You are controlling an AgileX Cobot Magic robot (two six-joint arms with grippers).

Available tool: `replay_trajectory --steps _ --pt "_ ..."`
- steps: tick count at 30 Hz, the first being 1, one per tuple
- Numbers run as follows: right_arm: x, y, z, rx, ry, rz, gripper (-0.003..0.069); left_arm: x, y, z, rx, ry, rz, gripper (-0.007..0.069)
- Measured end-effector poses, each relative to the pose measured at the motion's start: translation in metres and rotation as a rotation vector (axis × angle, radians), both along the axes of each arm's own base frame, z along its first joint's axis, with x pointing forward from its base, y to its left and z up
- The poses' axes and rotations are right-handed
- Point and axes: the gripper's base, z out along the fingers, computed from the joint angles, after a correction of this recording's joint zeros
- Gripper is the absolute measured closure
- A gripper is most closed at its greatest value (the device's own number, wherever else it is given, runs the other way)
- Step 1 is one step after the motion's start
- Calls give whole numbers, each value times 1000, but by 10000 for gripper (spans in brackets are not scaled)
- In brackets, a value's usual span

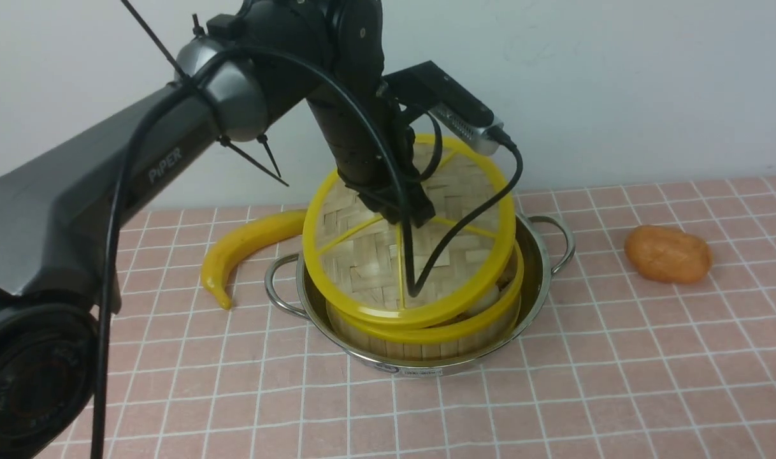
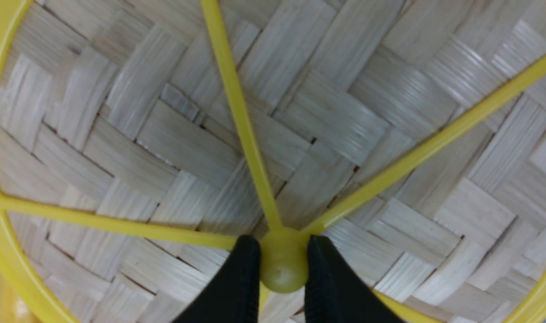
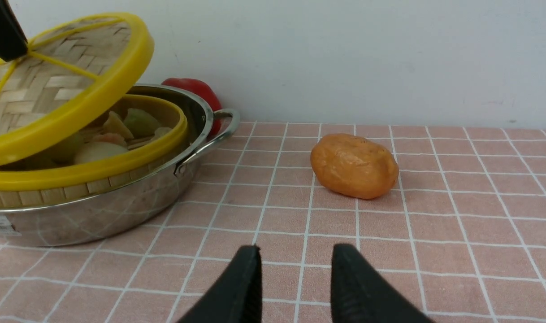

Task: Place the steamer in the pot on the pink tablecloth, and put the lid on the steamer.
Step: 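Place the yellow bamboo steamer lid onto the steamer in the pot with the left gripper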

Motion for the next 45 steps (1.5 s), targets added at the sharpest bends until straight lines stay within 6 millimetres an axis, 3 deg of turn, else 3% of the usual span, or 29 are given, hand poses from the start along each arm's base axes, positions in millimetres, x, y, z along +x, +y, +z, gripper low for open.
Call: replay_trajectory --steps 20,31,41,45 --pt "0 0 0 1 0 0 419 -2 -4 -1 -4 4 -130 508" --pt "0 0 0 2 0 0 419 7 -9 -29 19 44 -140 508" --pt "0 0 0 21 4 -3 419 12 -11 -6 -12 -20 -131 508" --pt "0 0 0 21 4 -4 419 13 -13 -11 -13 -9 -131 508"
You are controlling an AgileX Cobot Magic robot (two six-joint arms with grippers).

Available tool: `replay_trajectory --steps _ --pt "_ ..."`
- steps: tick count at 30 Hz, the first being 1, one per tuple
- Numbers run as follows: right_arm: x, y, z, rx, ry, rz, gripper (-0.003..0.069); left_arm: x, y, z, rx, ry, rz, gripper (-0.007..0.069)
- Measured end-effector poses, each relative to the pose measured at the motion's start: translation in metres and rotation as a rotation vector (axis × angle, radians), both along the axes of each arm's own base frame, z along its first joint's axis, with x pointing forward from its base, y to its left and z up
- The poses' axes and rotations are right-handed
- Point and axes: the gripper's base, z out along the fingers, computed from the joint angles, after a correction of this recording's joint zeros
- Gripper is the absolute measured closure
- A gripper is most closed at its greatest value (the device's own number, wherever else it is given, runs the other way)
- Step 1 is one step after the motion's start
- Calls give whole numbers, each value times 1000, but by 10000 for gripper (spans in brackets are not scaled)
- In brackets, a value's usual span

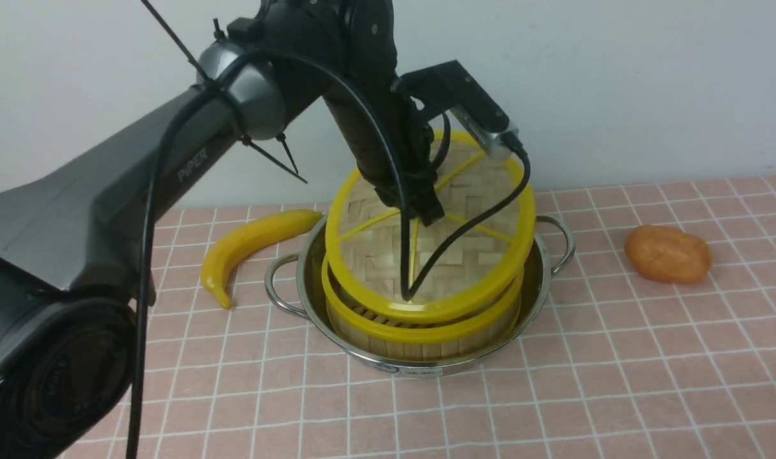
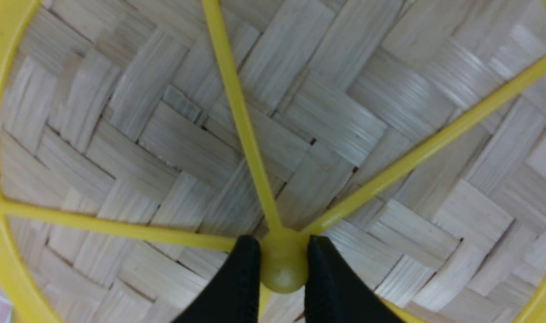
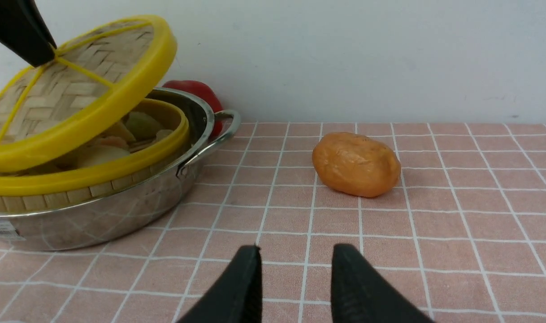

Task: Place the steamer in the pot on the pink tablecloth, and put the lid on the steamer.
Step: 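Place the yellow bamboo steamer lid onto the steamer in the pot with the left gripper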

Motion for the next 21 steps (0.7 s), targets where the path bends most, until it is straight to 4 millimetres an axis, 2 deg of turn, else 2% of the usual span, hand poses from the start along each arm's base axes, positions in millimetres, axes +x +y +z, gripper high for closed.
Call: replay_trajectory --steps 4,7,14,15,17,21 --pt "0 0 0 0 0 0 419 6 -2 -14 12 12 4 508" --pt "0 0 0 1 0 0 419 7 -3 -11 4 7 20 508" --pt "0 0 0 2 0 0 419 8 -1 44 -86 -129 97 508" --pt "0 0 0 2 0 0 419 8 -1 44 -87 -130 97 508" --pt "0 0 0 2 0 0 419 4 2 58 -112 -151 127 508" --pt "0 0 0 2 0 0 419 1 3 53 -113 -118 166 508"
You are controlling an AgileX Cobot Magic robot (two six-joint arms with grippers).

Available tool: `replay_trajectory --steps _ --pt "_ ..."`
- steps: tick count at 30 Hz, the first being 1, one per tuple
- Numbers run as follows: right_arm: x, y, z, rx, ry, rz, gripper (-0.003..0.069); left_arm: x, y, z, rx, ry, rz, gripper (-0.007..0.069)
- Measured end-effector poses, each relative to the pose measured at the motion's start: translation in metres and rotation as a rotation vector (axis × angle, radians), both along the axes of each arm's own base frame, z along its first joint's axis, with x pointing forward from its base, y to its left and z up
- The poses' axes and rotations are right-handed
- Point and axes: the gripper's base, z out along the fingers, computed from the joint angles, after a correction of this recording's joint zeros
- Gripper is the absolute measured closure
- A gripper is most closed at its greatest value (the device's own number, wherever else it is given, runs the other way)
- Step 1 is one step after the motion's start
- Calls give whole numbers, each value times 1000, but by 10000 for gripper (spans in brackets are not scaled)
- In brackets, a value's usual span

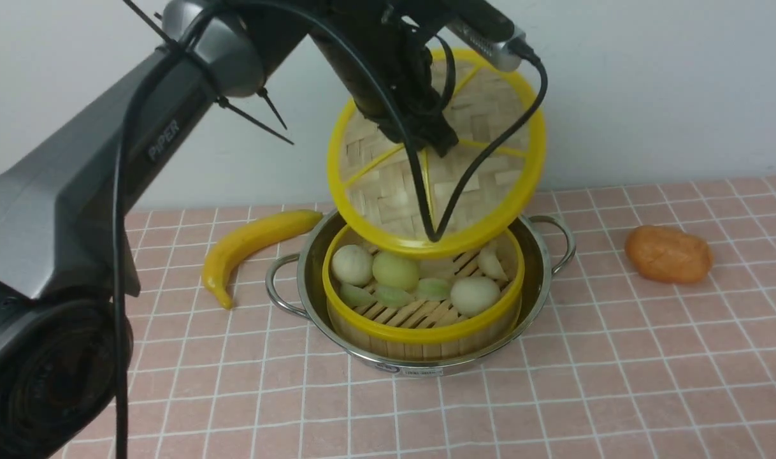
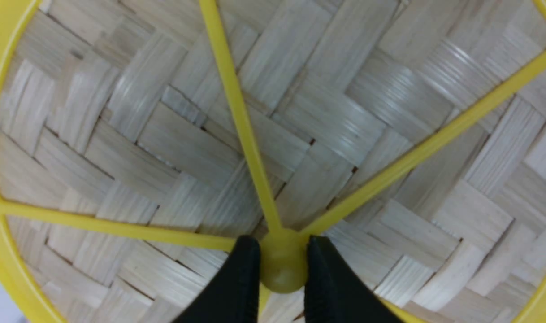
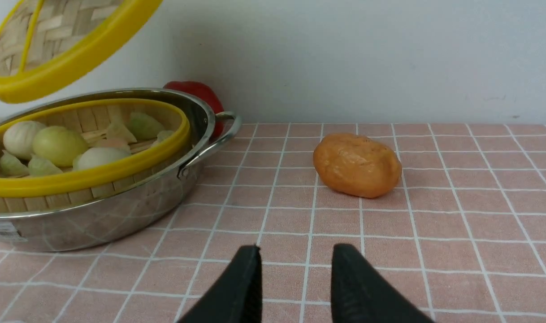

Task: Place the steamer in the pot on the pink tablecloth, and put the lid on the steamer.
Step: 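Place the yellow bamboo steamer lid onto the steamer in the pot with the left gripper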

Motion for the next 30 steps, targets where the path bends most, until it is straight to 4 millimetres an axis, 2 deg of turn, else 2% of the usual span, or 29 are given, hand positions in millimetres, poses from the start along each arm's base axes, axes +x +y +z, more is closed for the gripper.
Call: replay_trajectory --steps 5,13,16,19,30 --pt "0 0 0 0 0 0 419 -6 3 -18 13 82 48 508" --pt "0 0 0 0 0 0 419 -20 10 -11 3 107 75 508" --pt "0 0 0 0 0 0 419 -24 10 -24 7 157 75 508" --pt "0 0 0 0 0 0 419 -25 11 -35 31 190 72 508" --pt "0 0 0 0 0 0 419 -22 9 -46 60 200 26 508"
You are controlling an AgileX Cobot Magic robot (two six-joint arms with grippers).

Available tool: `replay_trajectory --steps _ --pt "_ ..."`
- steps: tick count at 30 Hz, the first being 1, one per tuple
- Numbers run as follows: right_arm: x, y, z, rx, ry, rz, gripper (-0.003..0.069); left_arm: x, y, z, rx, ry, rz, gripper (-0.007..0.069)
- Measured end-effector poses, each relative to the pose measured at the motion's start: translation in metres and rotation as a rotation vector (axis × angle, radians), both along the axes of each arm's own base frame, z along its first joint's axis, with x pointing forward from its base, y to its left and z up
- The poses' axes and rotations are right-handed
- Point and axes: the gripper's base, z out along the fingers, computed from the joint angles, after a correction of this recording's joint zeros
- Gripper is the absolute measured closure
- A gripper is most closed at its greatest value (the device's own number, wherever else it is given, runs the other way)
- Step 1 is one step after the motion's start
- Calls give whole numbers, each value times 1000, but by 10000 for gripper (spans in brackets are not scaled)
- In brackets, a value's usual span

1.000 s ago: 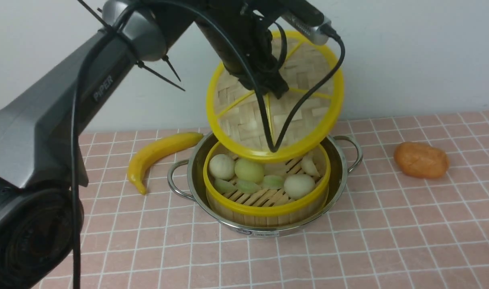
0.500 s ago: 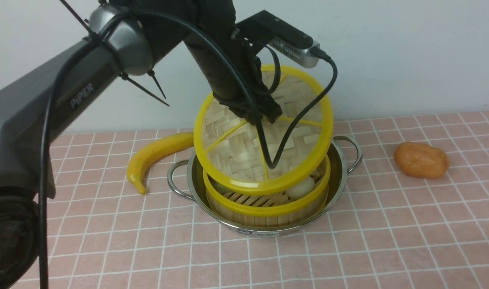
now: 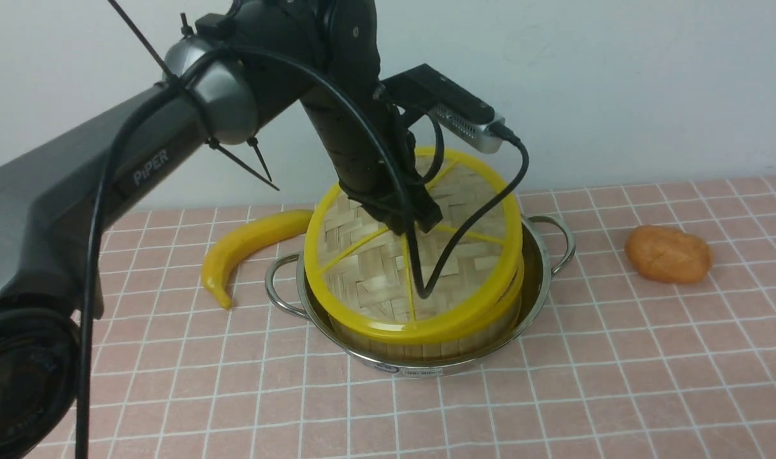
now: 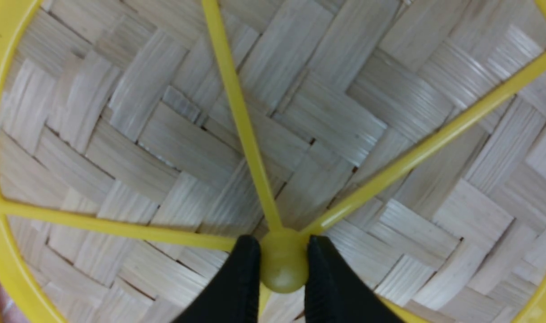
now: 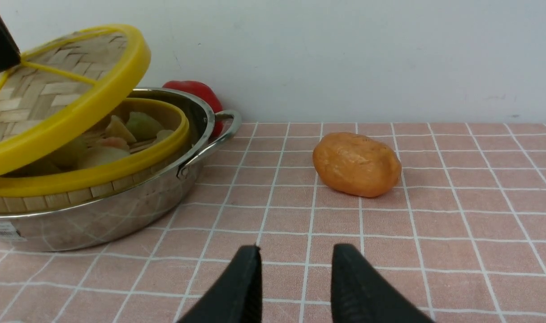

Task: Place the steamer in the pot on the pink tablecloth, and put the lid on the steamer.
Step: 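Place the yellow bamboo steamer lid onto the steamer in the pot with the left gripper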

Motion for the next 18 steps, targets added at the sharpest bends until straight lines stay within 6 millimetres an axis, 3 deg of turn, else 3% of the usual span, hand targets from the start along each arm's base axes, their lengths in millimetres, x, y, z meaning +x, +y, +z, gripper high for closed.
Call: replay_trajectory --steps 18 --pt "0 0 0 0 0 0 419 3 -1 -7 12 3 -30 508"
